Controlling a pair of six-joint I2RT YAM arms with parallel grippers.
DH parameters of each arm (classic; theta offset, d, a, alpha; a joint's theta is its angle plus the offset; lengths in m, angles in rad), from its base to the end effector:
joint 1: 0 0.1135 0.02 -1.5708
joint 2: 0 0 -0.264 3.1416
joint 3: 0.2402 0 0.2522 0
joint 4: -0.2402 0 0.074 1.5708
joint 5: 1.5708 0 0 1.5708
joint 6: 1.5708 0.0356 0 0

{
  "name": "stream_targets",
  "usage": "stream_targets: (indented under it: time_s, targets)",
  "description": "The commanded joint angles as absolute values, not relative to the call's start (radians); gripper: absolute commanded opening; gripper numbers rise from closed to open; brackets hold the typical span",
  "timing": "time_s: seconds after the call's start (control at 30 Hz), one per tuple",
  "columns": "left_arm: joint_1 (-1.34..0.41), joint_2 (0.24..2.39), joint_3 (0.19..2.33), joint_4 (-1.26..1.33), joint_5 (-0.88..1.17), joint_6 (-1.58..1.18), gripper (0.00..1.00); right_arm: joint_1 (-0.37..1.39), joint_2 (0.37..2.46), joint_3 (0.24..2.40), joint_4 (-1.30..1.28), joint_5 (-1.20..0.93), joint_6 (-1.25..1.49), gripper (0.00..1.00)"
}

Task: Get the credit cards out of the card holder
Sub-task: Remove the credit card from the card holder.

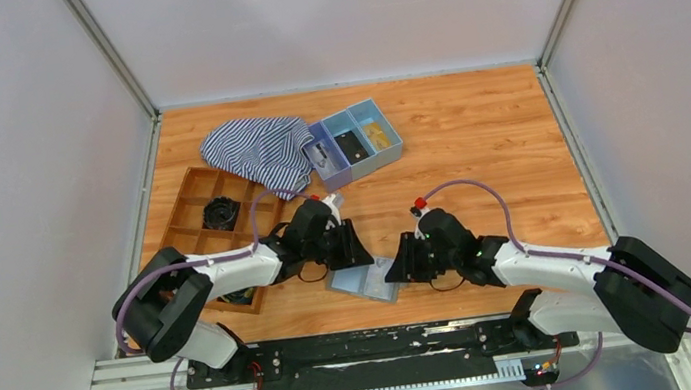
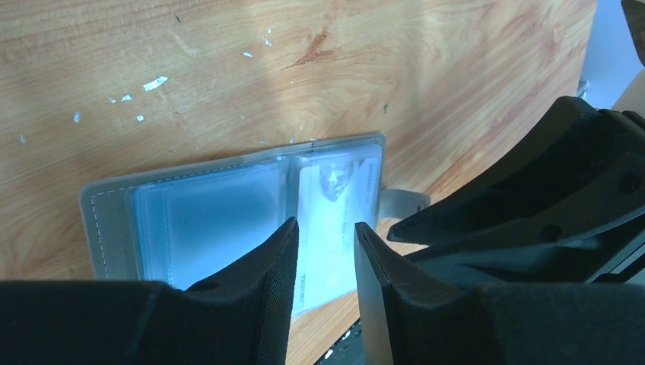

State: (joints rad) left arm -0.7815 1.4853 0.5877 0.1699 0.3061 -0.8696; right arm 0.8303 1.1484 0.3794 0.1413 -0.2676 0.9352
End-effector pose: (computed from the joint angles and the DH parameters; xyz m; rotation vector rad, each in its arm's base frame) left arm 0.1896 -0.2032 0.1506 0.0642 2.5647 -1.1112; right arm 0.1396 0.1667 0.1634 -0.0399 2.4814 1.1869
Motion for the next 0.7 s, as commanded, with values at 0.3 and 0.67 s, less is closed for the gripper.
stream_targets:
  time_s: [0.3,0.67]
  targets:
    - [-0.788,1.452,0.541,0.170,0.289,-0.868,0.38,0.841,1.186,0.356,0.157,-0.237,0.955,0.34]
    - [-0.789,1.458,0.531,0.172,0.289,-0.861,0.38,0.841,1.256,0.372,0.210,-0.261,0.958,0.33]
